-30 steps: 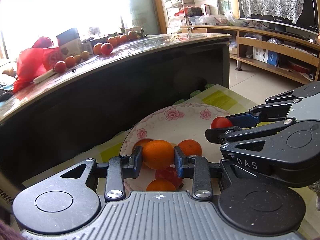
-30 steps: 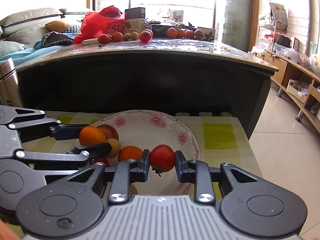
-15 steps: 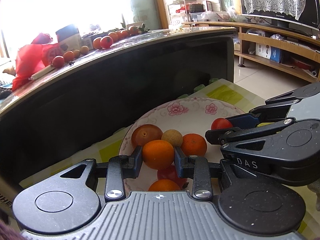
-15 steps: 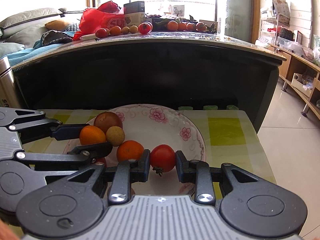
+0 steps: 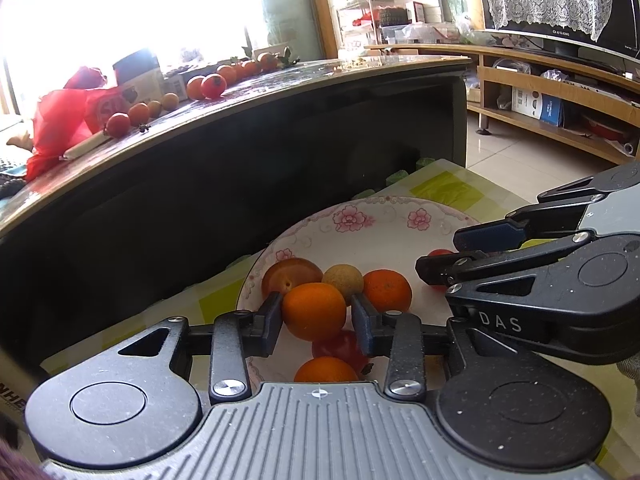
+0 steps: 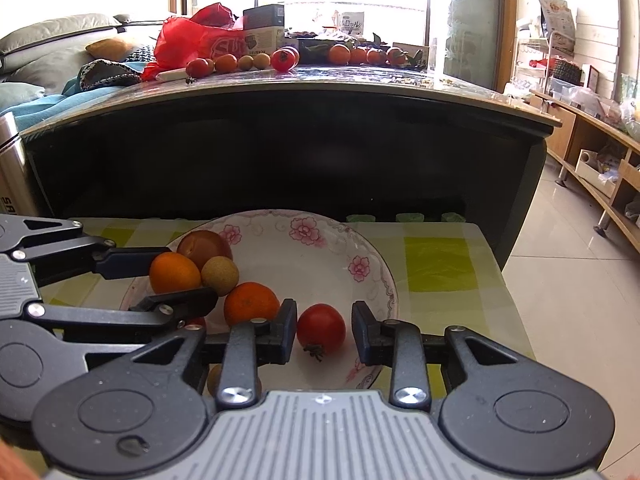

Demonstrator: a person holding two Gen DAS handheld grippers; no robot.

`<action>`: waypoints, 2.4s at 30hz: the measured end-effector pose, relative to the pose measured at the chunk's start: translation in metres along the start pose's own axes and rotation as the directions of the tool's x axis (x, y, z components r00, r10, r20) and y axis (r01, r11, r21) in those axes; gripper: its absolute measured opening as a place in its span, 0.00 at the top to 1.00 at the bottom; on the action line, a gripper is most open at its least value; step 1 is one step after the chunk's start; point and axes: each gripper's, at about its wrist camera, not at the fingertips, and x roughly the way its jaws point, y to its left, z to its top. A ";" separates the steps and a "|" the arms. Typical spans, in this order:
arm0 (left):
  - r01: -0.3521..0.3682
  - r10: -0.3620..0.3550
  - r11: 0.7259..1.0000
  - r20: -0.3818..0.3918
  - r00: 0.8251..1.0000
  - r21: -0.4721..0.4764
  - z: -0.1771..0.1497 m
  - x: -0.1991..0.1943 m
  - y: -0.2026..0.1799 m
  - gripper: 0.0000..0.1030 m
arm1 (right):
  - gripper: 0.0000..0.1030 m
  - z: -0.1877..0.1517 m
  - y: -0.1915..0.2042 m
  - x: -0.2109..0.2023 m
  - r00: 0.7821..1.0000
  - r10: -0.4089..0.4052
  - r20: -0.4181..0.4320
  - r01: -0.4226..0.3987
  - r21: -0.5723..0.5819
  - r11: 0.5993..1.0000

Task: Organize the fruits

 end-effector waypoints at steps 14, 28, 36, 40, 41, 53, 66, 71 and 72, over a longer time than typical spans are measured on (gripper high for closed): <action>-0.020 0.020 1.000 0.008 1.000 -0.009 -0.003 -0.017 0.005 0.39 | 0.57 0.004 0.001 -0.018 0.999 0.002 0.033 -0.002 0.008 1.000; -0.073 0.075 0.995 0.020 0.997 -0.073 -0.027 -0.063 0.015 0.23 | 0.57 0.000 0.006 -0.058 0.999 -0.031 0.038 0.031 -0.001 1.000; -0.103 0.105 0.990 0.018 0.994 -0.093 -0.042 -0.092 0.014 0.12 | 0.56 -0.019 0.025 -0.089 1.000 -0.020 0.014 0.020 -0.010 1.000; -0.128 0.130 0.988 0.020 0.991 -0.092 -0.049 -0.105 0.009 0.04 | 0.56 -0.030 0.034 -0.102 1.000 -0.014 0.004 0.014 -0.015 1.000; -0.137 0.139 0.986 0.022 0.990 -0.092 -0.051 -0.109 0.008 0.01 | 0.56 -0.033 0.036 -0.106 1.000 -0.013 0.000 0.013 -0.013 1.000; -0.154 0.155 0.976 -0.006 0.988 -0.157 -0.071 -0.142 0.006 0.00 | 0.56 -0.057 0.053 -0.148 1.000 -0.008 -0.013 0.008 -0.007 1.000; -0.173 0.160 0.959 -0.073 0.984 -0.225 -0.087 -0.165 0.005 0.00 | 0.56 -0.073 0.066 -0.175 0.999 -0.012 -0.030 0.012 -0.001 1.000; -0.167 0.149 0.959 -0.094 0.984 -0.228 -0.093 -0.173 0.000 0.00 | 0.56 -0.081 0.071 -0.183 0.999 -0.009 -0.048 0.009 0.003 1.000; -0.168 0.150 0.959 -0.096 0.984 -0.227 -0.094 -0.175 -0.001 0.00 | 0.56 -0.082 0.072 -0.184 0.999 -0.008 -0.049 0.008 0.002 1.000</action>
